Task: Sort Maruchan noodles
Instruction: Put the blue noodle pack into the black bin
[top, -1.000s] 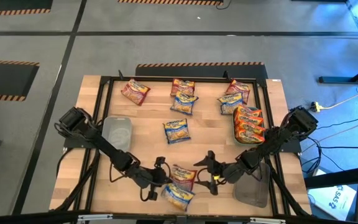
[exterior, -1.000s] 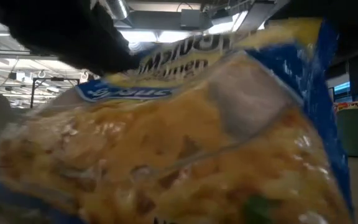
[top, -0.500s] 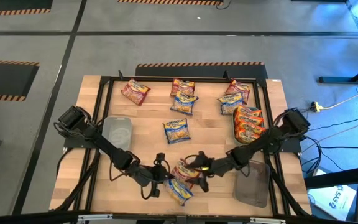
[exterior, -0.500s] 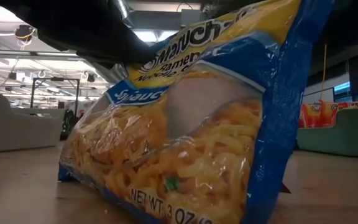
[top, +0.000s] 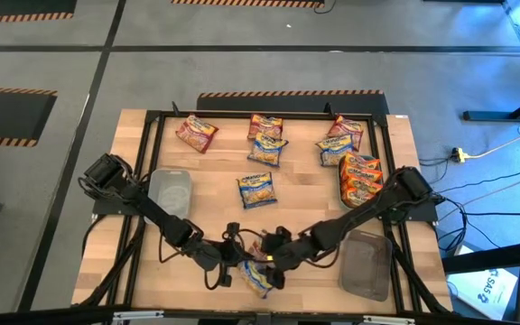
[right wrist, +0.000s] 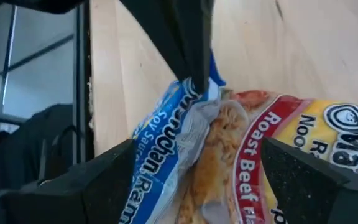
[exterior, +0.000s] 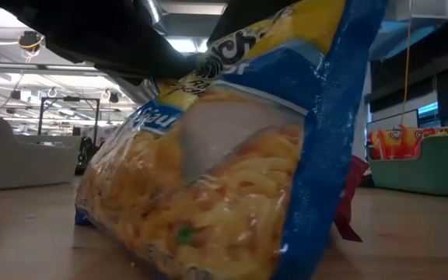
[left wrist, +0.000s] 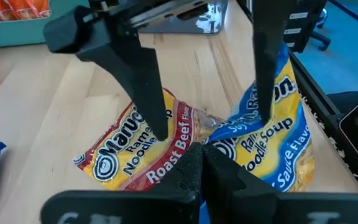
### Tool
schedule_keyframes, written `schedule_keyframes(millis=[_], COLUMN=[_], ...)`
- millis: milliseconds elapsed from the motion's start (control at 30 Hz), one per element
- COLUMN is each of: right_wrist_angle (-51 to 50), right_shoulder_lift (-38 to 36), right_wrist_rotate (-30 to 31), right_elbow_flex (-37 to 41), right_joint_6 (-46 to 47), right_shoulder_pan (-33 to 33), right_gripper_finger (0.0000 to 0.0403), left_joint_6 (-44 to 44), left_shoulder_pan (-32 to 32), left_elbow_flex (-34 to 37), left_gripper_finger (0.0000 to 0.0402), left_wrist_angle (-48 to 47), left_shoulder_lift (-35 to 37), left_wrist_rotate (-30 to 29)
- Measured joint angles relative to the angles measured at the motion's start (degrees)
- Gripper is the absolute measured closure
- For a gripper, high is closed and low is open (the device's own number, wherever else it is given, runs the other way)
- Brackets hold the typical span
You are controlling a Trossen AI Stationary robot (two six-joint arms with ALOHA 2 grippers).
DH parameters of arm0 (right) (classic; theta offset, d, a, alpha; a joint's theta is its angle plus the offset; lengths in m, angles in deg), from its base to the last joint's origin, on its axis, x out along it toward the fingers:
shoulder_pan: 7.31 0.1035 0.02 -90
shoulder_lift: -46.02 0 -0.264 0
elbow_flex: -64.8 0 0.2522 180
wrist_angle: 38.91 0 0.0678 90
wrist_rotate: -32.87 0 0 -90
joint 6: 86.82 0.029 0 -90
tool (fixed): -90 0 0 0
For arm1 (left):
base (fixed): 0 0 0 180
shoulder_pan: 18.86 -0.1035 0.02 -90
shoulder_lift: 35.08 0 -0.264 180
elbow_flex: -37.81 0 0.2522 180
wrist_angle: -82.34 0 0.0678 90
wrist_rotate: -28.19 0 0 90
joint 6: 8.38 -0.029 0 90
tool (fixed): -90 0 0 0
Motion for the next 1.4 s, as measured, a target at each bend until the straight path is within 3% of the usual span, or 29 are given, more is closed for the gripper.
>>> schedule_keyframes(millis=[200,467,867,1000,1400], right_wrist_angle=[-9.3,-5.8,-2.7,-2.6,-2.8], right_shoulder_lift=[0.0,2.7,5.8,5.8,5.8], right_wrist_rotate=[-2.1,-5.0,-3.8,-3.8,-3.7], right_elbow_flex=[-4.8,-5.4,-5.3,-5.3,-5.3], right_joint_6=[1.3,4.4,3.6,2.8,-3.2], right_shoulder_pan=[0.0,-0.1,-1.1,-1.1,-1.1], right_gripper_finger=[0.0078,0.0078,0.0086,0.0127,0.0320], left_joint_6=[0.0,0.0,0.0,0.0,0.0], left_shoulder_pan=[0.0,-0.2,-0.5,-0.6,-0.8], left_elbow_flex=[0.0,0.0,0.0,0.0,0.0], left_gripper_finger=[0.0401,0.0402,0.0401,0.0401,0.0399], left_wrist_angle=[0.0,0.0,1.7,1.7,1.6], left_shoulder_lift=[0.0,0.0,0.0,0.0,0.0], left_wrist_rotate=[-0.1,-0.2,-0.2,-0.2,-0.1])
